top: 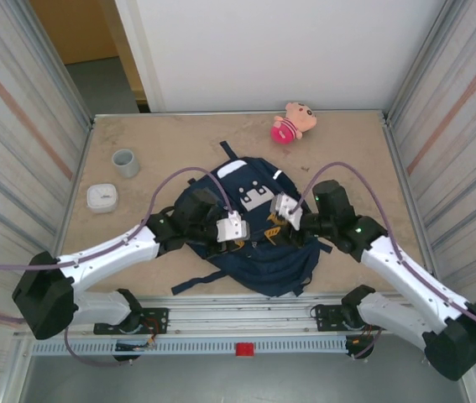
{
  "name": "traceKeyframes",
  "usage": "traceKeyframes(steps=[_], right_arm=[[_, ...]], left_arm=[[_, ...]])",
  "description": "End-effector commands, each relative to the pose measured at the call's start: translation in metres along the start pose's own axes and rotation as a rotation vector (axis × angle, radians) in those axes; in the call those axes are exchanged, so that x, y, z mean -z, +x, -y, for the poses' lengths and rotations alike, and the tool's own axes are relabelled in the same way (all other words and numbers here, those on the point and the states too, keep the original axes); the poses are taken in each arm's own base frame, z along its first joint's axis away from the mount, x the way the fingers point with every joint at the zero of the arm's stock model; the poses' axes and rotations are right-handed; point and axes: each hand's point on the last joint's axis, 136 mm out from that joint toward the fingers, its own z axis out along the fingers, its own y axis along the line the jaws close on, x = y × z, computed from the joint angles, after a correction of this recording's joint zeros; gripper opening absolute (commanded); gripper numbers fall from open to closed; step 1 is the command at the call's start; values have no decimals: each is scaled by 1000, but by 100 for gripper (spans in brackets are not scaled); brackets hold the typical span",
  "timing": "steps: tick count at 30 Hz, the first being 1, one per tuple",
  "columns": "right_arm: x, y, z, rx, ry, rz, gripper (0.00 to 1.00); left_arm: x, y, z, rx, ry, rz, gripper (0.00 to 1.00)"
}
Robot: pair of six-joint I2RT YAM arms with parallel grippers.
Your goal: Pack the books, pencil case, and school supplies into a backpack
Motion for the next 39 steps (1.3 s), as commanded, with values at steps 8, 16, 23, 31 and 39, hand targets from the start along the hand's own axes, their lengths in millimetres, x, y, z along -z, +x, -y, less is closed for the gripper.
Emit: traceKeyframes(steps=[8,16,23,31,39], right_arm=[[50,28,-11,-603,332,-132,46],[20,34,-22,-424,309,-173,56],[-4,36,-24,-322,258,-241,59],[-10,45,-28,-295,233,-282,58],[-5,51,-15,-301,298,-315,16]], left_arm=[[-17,-36,11,385,145,56,0],[-16,-41,25,405,235,59,0],[-11,-44,25,411,233,76,0],[-6,-47,19,411,217,90,0],[-7,-34,14,408,173,39,0]])
